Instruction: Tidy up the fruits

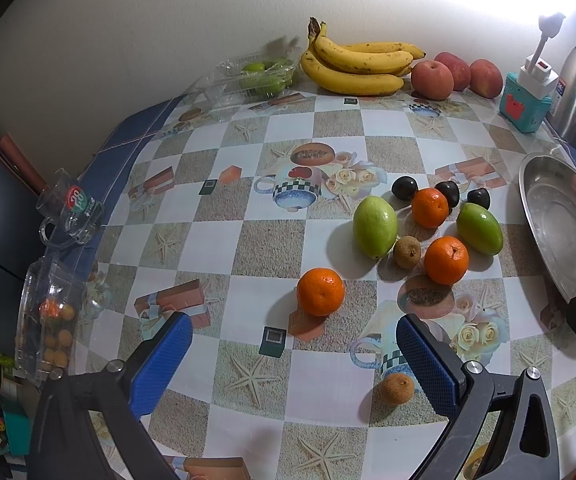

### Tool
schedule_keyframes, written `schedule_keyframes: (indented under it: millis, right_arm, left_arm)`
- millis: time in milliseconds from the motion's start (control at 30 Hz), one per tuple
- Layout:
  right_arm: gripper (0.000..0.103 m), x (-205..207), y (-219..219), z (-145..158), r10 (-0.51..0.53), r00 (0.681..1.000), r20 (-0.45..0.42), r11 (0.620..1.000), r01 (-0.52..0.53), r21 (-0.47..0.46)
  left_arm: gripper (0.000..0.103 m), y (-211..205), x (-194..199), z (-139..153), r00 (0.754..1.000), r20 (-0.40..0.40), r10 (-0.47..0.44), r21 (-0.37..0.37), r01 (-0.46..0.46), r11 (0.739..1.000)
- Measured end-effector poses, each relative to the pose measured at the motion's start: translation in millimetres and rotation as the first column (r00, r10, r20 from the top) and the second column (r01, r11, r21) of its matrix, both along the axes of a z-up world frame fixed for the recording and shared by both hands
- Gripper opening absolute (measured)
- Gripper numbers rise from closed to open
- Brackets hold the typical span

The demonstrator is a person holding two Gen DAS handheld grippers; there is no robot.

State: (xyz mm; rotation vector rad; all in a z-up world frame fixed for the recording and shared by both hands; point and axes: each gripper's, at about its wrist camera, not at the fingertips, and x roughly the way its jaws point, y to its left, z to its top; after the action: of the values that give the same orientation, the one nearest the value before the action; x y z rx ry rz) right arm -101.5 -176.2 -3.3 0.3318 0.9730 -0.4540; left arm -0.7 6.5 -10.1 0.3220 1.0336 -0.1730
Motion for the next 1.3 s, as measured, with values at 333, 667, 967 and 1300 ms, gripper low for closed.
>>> schedule_keyframes:
  millis: [333,667,967,1300]
  right_arm:
    - [0.102,-0.4,-0.6,0.6,0.0,1.0,0.001,1.0,0.0,0.001]
    - [0.102,-0.6,-1.4,1.1,-0.001,1.0,0.001,1.0,0.001,0.001]
    - [0.102,-0.2,-3.0,1.1,-0.003,1.0,-0.003,1.0,0.003,0.004]
    - [0.102,-0.8,-1.4,0.7,-0.002,1.0,-0.003,1.0,0.002,0.004]
  left_arm:
    - [0.103,-0.1,0.4,0.1,1.0,-0.002,0.0,0.0,0.0,1.0]
    - [0.103,-0.2,0.6,0.3,1.0,-0.005,0.0,-0.001,0.0,1.0]
    - [0.103,-0.2,0.9,0.4,1.0,-0.006,0.0,-0.001,0.0,1.0]
    - [0.103,-0.1,1.2,0.2,1.0,-0.008,0.0,-0.001,0.0,1.0]
